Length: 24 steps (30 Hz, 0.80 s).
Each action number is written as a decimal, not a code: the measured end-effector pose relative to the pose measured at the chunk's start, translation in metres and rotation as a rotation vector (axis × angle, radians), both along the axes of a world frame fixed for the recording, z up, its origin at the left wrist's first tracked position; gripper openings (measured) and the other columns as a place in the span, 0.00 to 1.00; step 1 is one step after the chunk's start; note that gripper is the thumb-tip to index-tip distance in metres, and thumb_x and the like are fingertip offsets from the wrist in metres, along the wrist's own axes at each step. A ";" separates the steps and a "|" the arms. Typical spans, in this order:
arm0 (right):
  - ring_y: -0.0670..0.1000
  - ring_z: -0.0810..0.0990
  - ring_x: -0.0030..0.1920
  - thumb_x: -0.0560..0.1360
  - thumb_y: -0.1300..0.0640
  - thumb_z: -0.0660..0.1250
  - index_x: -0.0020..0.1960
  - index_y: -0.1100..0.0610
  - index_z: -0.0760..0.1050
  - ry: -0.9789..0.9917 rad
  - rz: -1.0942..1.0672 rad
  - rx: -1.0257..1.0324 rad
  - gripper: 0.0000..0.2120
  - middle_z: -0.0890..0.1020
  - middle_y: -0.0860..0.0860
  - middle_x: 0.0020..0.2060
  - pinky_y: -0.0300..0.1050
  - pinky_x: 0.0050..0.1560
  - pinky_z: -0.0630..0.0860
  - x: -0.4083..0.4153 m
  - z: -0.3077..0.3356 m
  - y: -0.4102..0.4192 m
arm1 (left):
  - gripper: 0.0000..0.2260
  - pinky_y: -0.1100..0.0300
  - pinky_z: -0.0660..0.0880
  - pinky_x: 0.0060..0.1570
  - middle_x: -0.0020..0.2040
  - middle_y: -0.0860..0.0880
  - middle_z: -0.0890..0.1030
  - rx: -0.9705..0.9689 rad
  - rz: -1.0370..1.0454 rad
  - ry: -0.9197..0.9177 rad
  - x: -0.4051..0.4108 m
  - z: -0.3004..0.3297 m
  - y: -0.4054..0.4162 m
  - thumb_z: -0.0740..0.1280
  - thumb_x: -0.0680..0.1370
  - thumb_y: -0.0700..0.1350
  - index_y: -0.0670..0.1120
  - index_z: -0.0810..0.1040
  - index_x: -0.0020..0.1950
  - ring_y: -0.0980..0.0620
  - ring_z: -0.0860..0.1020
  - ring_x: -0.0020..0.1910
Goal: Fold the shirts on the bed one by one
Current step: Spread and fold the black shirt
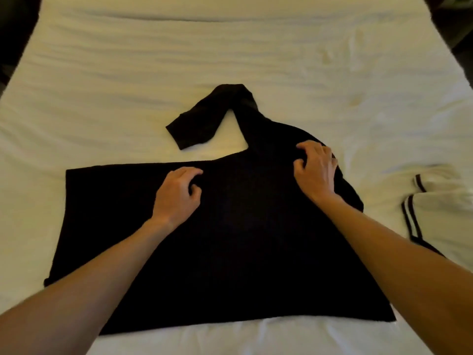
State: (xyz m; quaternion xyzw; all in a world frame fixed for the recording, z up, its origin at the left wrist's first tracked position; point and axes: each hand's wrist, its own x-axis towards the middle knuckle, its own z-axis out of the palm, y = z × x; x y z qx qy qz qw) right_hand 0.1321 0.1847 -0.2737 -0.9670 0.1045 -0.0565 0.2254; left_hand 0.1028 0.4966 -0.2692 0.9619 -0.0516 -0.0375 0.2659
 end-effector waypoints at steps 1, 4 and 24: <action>0.59 0.63 0.71 0.75 0.58 0.64 0.72 0.57 0.67 0.113 -0.029 -0.007 0.25 0.68 0.54 0.72 0.61 0.68 0.61 0.020 0.000 -0.011 | 0.20 0.50 0.69 0.69 0.68 0.48 0.75 0.010 -0.039 0.068 0.016 -0.001 -0.010 0.65 0.78 0.40 0.46 0.74 0.70 0.48 0.71 0.69; 0.59 0.50 0.79 0.77 0.54 0.65 0.80 0.58 0.46 0.477 -0.071 -0.055 0.40 0.55 0.57 0.78 0.68 0.74 0.51 0.059 -0.005 -0.040 | 0.28 0.48 0.60 0.75 0.78 0.45 0.61 0.152 -0.125 0.330 0.053 -0.007 -0.033 0.62 0.80 0.40 0.45 0.58 0.80 0.44 0.61 0.76; 0.55 0.76 0.57 0.72 0.59 0.74 0.52 0.52 0.84 0.031 0.002 0.001 0.09 0.83 0.45 0.53 0.56 0.59 0.66 -0.127 -0.027 -0.083 | 0.12 0.46 0.74 0.49 0.51 0.49 0.79 0.159 -0.248 -0.195 -0.070 -0.036 -0.024 0.73 0.75 0.39 0.46 0.83 0.57 0.45 0.80 0.49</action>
